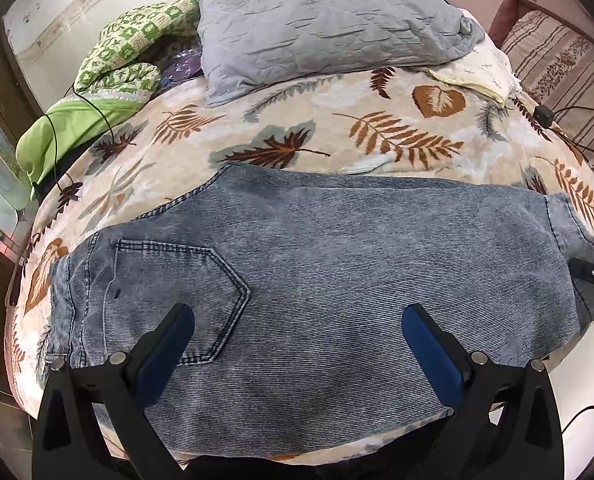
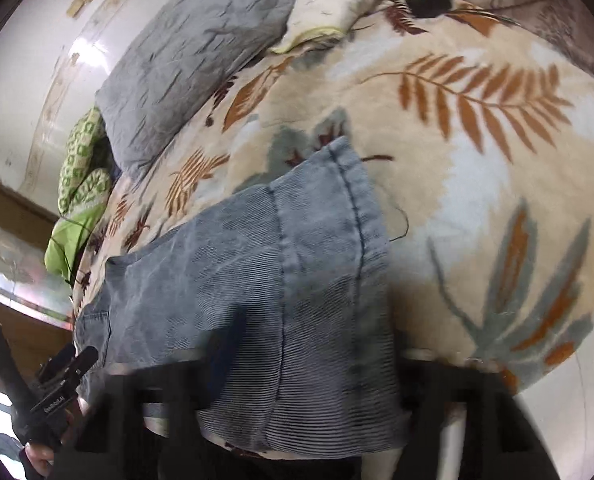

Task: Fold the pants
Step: 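Close the right tool on the jeans leg hem, then lift the hem with the right tool and fold it over the back pocket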

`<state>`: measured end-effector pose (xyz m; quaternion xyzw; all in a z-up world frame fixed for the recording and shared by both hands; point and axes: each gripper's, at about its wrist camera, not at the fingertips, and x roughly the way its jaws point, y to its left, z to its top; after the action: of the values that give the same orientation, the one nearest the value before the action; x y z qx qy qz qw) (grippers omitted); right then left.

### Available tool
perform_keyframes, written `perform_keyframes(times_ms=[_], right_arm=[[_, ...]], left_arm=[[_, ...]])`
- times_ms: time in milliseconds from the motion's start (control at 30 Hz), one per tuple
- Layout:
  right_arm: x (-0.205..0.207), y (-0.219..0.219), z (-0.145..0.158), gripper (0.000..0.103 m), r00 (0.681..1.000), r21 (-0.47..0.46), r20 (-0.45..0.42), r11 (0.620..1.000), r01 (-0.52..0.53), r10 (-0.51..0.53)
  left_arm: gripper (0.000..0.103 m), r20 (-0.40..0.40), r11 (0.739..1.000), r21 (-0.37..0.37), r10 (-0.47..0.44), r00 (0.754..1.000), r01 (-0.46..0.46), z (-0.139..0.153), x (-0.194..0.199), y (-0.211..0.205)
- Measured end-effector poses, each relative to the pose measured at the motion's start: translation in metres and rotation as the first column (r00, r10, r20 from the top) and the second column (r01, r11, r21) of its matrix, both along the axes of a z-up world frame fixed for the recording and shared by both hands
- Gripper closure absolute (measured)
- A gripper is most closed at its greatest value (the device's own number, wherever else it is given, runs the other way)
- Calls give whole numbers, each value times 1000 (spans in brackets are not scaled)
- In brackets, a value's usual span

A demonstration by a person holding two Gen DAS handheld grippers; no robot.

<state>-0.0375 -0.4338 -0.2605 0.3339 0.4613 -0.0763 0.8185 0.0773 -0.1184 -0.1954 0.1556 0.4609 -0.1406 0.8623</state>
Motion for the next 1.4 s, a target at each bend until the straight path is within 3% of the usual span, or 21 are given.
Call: perform_keyframes(times_ms=[167, 433, 667, 800, 1000, 1133, 1233, 1400], right_arm=[[0, 24, 28, 88, 998, -119, 54, 993, -3, 10], [-7, 18, 57, 88, 992, -106, 112, 992, 62, -50], [5, 41, 91, 88, 988, -165, 154, 986, 31, -5], [22, 65, 107, 88, 986, -201, 157, 979, -23, 55], [62, 136, 135, 88, 958, -259, 163, 947, -188, 235], [96, 190, 124, 87, 934, -210, 121, 929, -306, 335], [120, 220, 92, 81, 929, -107, 32, 926, -363, 368], [136, 244, 43, 80, 904, -31, -106, 907, -420, 415]], left_arm=[[0, 4, 999, -21, 26, 1000, -25, 5, 3, 13], [0, 7, 997, -57, 58, 998, -58, 10, 2, 35], [0, 4, 993, -83, 83, 997, -82, 12, 4, 53], [0, 1, 990, -89, 109, 994, -109, 10, 8, 68], [0, -5, 978, -100, 186, 983, -185, 8, 18, 103], [0, -8, 966, -110, 235, 972, -234, 8, 22, 125], [0, -4, 957, -106, 272, 962, -271, 9, 24, 143], [0, 14, 952, -98, 293, 956, -290, 14, 21, 156]])
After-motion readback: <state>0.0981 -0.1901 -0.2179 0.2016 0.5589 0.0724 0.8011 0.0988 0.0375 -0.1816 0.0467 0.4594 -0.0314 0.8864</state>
